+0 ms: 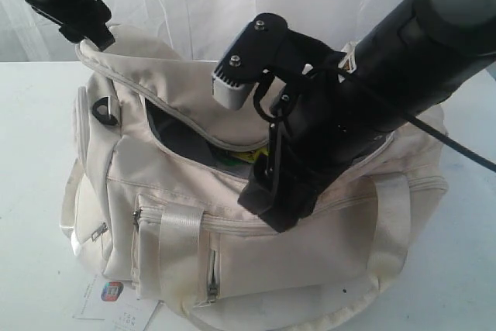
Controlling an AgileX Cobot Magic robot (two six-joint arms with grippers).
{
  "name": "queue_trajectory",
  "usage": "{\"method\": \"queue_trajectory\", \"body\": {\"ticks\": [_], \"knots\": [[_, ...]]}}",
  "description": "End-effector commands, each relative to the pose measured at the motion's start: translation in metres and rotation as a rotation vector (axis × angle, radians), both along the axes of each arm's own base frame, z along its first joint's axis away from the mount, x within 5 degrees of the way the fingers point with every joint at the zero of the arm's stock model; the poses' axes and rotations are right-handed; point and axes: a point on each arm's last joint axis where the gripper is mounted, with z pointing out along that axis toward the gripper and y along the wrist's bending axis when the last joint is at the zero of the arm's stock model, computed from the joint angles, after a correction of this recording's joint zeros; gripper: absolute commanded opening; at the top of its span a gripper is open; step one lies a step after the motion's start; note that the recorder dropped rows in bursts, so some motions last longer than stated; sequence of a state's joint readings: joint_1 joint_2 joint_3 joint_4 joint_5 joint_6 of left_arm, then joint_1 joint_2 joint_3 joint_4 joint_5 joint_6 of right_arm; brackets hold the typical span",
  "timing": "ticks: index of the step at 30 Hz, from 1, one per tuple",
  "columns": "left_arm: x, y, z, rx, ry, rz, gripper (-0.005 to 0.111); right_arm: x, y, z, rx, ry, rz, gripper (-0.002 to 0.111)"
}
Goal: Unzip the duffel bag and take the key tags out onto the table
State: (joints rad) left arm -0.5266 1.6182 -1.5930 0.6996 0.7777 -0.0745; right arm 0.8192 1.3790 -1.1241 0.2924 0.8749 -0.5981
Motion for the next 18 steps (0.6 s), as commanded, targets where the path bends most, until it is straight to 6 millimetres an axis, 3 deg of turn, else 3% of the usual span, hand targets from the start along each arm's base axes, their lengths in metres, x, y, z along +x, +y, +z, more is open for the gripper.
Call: {"method": "queue_trajectory", "body": {"ticks": [1,5,7,10,14,18], "knots": [[-0.042,-0.009,0.023,-0.043,0.104,-0.162,0.066,0.008,-0.014,0.009,-0.042,-0.087,-0.172,0.059],[-0.072,-0.019,0.023,-0.089,0.319,-0.412,0.048,0.010,-0.024,0.017,-0.053,-0.145,-0.248,0.052],[-0.082,-0.025,0.017,-0.083,0.412,-0.553,0.030,0.008,-0.027,0.022,-0.042,-0.157,-0.263,0.051],[-0.083,-0.034,0.007,-0.109,0.416,-0.680,0.001,0.005,-0.031,0.028,-0.020,-0.166,-0.278,0.048],[-0.071,-0.044,-0.015,-0.112,0.396,-0.720,0.000,0.002,-0.034,0.034,-0.002,-0.179,-0.281,0.047],[-0.048,-0.059,-0.055,-0.078,0.490,-0.712,0.000,0.002,-0.034,0.037,0.023,-0.196,-0.282,0.047]]}}
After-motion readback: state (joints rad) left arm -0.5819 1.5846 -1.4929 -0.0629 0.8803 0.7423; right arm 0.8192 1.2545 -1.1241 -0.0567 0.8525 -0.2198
